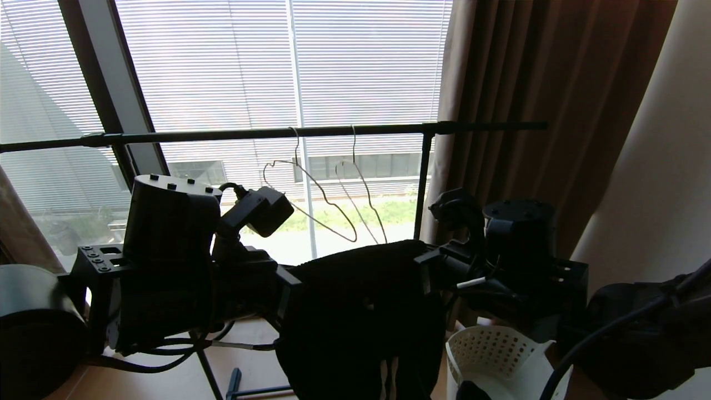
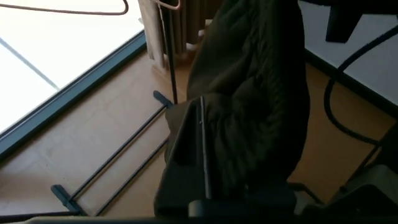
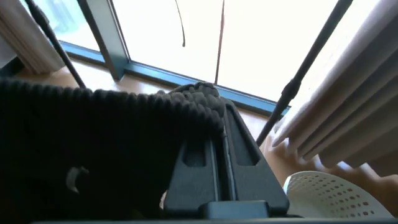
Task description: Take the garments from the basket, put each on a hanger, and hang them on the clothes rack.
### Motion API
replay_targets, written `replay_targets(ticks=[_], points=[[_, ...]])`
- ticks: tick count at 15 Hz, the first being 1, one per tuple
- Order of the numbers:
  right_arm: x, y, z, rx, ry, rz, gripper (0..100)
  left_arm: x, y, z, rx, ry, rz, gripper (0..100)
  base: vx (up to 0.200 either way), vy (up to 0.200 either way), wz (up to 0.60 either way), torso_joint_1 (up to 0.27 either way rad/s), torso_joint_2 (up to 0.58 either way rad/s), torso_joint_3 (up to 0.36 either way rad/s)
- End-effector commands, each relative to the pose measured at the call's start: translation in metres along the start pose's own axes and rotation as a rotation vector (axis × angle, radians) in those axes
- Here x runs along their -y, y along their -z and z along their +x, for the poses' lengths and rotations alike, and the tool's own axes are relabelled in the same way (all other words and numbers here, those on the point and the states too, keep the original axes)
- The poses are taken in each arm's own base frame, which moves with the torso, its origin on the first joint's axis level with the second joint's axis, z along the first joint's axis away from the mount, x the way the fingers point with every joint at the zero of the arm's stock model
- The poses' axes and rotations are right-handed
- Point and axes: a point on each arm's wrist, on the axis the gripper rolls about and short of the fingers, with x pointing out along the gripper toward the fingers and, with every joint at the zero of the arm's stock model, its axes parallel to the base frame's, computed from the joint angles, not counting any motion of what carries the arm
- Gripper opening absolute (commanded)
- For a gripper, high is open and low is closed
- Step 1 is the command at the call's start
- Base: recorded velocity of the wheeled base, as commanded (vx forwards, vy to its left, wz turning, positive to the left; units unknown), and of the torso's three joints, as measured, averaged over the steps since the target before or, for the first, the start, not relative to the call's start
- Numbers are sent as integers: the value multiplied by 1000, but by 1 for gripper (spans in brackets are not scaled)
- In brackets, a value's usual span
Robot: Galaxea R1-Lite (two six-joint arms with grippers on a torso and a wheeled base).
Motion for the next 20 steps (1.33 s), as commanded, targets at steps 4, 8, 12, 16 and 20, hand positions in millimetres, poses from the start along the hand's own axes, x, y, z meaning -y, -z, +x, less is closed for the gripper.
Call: replay_targets(ticks=[4, 8, 12, 16, 20], points=[[24, -24, -4, 62, 66, 41, 0, 7, 39, -28, -44, 21, 57, 100, 0, 0, 0, 0, 0, 0], [38, -20, -21, 44, 130, 49, 0, -16, 42, -27, 33, -39, 19, 100, 0, 0, 0, 0, 0, 0], [49, 10, -48, -23, 156, 43, 0, -50, 25, 15, 67, -119, -58, 100, 0, 0, 0, 0, 0, 0], [50, 12, -56, 10, 153, 34, 0, -56, 14, 28, 105, -122, -92, 100, 0, 0, 0, 0, 0, 0], [50, 14, -52, 0, 154, 31, 0, -58, 19, 34, 78, -162, -98, 100, 50, 0, 0, 2, 1, 2]])
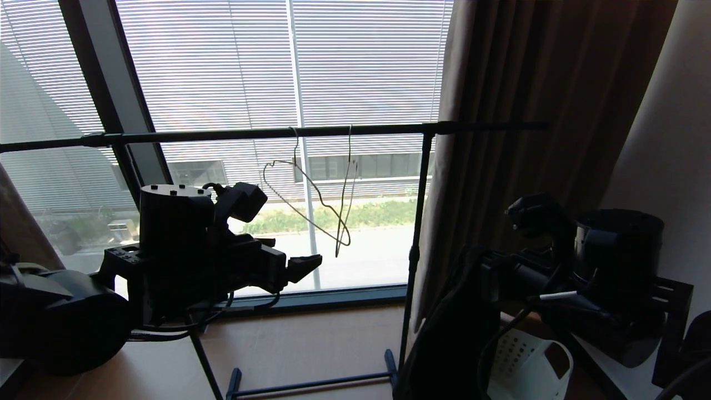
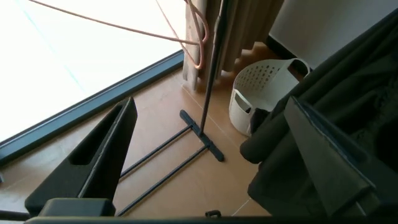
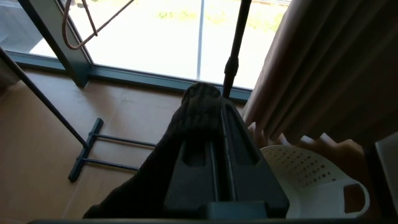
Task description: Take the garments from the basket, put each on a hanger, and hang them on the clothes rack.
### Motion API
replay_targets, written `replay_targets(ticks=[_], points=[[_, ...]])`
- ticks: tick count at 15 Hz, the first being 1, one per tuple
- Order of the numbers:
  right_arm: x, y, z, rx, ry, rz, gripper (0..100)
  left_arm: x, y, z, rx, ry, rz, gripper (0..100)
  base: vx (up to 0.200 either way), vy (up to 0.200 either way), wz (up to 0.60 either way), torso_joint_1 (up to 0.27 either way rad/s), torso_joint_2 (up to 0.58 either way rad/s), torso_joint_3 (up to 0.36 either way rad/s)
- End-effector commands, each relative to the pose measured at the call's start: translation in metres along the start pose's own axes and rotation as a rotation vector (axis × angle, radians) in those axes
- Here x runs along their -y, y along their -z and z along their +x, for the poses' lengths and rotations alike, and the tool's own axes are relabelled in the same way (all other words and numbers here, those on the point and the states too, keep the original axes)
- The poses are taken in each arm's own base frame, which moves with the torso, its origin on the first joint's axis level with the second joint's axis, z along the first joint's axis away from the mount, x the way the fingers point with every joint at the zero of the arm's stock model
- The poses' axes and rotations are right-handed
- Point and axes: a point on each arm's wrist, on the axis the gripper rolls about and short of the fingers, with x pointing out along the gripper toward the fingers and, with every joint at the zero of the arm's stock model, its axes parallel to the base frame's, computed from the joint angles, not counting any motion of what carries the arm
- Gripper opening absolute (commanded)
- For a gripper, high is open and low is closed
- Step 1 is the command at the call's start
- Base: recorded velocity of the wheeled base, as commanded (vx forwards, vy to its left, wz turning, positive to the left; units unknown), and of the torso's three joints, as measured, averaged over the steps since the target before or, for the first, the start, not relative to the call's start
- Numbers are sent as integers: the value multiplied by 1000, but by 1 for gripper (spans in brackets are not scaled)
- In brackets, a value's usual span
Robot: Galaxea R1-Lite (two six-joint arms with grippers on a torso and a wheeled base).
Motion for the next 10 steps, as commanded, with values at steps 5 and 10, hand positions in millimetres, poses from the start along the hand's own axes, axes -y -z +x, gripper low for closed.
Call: replay_targets(ticks=[5, 10], points=[[0, 1, 1, -6, 1, -11, 0, -3, 6, 16, 8, -4, 1, 100, 200, 0, 0, -1, 3, 5], [-1, 5, 5, -20, 3, -16, 0, -2, 7, 14, 44, -22, 3, 100, 80, 0, 0, 6, 4, 2]])
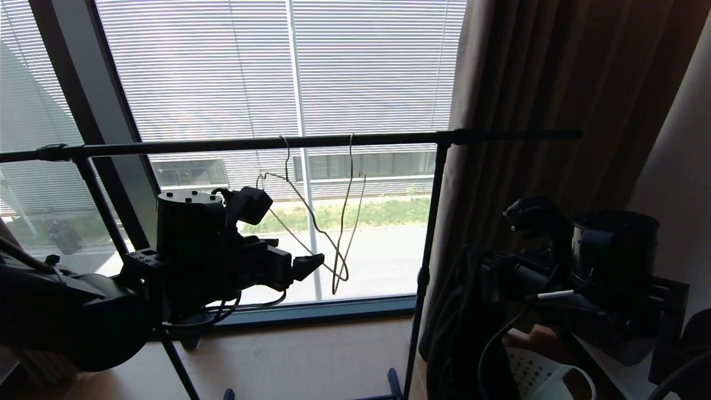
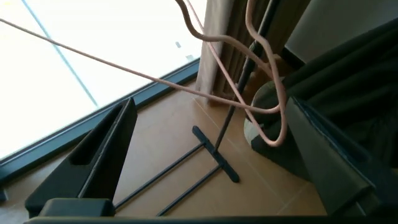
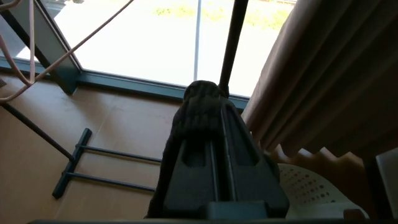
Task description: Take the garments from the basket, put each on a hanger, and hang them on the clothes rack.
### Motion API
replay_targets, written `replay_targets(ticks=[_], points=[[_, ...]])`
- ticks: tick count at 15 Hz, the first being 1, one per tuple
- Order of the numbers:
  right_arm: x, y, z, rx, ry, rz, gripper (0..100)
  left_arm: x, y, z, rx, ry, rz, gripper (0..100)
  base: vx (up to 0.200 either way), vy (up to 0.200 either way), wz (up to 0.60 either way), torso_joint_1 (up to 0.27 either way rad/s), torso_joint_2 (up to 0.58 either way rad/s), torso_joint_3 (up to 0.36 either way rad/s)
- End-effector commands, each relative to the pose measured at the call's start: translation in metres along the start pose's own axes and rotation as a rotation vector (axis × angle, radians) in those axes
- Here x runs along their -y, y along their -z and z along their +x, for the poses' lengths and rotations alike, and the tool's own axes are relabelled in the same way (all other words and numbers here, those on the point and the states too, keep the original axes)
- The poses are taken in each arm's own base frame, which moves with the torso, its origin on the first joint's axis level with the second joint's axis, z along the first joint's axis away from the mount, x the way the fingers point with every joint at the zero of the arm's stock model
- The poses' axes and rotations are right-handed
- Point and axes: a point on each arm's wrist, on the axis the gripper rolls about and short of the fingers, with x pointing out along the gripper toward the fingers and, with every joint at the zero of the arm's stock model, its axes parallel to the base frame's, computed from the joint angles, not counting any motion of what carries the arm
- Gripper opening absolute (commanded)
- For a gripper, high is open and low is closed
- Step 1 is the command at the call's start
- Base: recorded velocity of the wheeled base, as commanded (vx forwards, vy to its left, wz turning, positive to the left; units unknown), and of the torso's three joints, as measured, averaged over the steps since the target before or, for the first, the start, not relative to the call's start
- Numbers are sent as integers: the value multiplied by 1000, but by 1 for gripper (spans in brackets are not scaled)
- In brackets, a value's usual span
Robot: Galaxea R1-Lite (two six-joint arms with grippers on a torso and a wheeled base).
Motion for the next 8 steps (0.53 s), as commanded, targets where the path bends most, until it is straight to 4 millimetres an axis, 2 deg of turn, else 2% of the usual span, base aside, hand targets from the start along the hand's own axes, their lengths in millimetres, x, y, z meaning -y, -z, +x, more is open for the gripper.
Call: replay_targets(ticks=[1, 5, 8], points=[[-1, 4, 5, -17, 0, -6, 0, 2, 1, -1, 27, -23, 5, 100, 0, 0, 0, 0, 0, 0], [-1, 5, 5, -19, 0, -6, 0, 3, -15, 4, 79, -70, -10, 100, 0, 0, 0, 0, 0, 0], [-2, 5, 5, -19, -1, -6, 0, -2, -22, 31, 93, -146, -21, 100, 0, 0, 0, 0, 0, 0]])
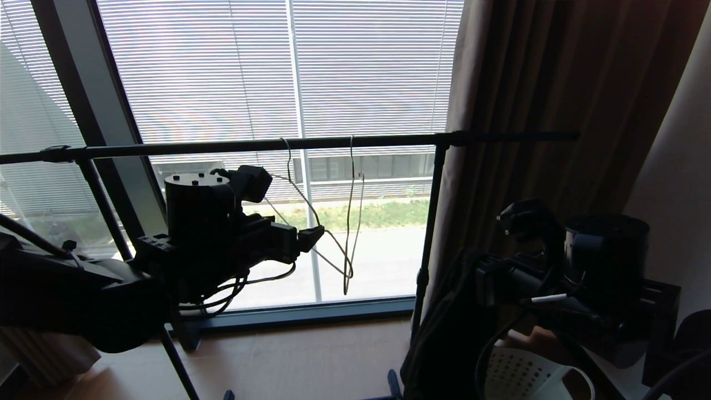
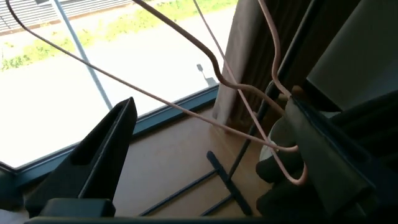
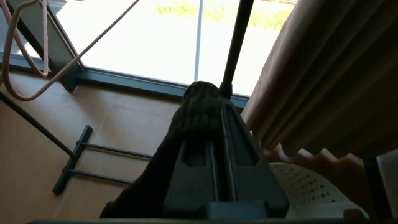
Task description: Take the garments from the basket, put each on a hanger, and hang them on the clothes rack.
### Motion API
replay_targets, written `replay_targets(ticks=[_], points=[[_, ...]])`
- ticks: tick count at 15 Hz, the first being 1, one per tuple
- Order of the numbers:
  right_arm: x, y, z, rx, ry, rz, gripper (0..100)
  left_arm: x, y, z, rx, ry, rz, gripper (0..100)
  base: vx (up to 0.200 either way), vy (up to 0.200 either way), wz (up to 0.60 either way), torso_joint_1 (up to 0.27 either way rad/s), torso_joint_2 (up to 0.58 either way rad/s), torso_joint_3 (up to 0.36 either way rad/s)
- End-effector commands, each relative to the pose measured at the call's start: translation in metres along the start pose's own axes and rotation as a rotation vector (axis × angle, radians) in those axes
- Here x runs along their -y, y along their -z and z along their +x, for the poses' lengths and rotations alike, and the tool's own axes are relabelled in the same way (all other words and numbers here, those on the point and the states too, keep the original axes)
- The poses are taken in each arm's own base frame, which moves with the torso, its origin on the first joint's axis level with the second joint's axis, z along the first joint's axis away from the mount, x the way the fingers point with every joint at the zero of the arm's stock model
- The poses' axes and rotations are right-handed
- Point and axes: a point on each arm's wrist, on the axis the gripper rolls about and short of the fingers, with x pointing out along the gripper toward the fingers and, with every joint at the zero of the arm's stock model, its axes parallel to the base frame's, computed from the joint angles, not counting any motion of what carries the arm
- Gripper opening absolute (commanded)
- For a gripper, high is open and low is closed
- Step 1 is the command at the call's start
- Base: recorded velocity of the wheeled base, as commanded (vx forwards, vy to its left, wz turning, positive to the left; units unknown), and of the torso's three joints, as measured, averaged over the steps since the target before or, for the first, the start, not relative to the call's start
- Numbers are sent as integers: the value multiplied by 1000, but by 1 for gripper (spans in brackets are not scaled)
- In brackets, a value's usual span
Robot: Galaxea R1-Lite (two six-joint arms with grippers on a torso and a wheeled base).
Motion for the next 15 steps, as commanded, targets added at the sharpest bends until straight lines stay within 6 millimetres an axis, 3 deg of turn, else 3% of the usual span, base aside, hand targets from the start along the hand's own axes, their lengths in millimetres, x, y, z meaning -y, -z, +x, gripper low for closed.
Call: replay_targets(ticks=[1, 4, 9, 12, 15], points=[[0, 1, 1, -2, -3, 0, 0, 2, 1, 22, -4, -13, -2, 100, 0, 0, 0, 0, 0, 0], [-1, 6, 7, -22, 0, -3, 0, 4, -2, 38, -6, -21, 0, 100, 0, 0, 0, 0, 0, 0], [-2, 8, 9, -32, 3, -4, 0, 13, 13, 50, -83, -46, 17, 100, 0, 0, 0, 0, 0, 0], [-2, 7, 8, -26, 2, -3, 0, 9, 15, 47, -108, -88, 18, 100, 0, 0, 0, 0, 0, 0], [-2, 6, 8, -25, 1, -3, 0, 3, 7, 25, -97, -124, 16, 100, 0, 0, 0, 0, 0, 0]])
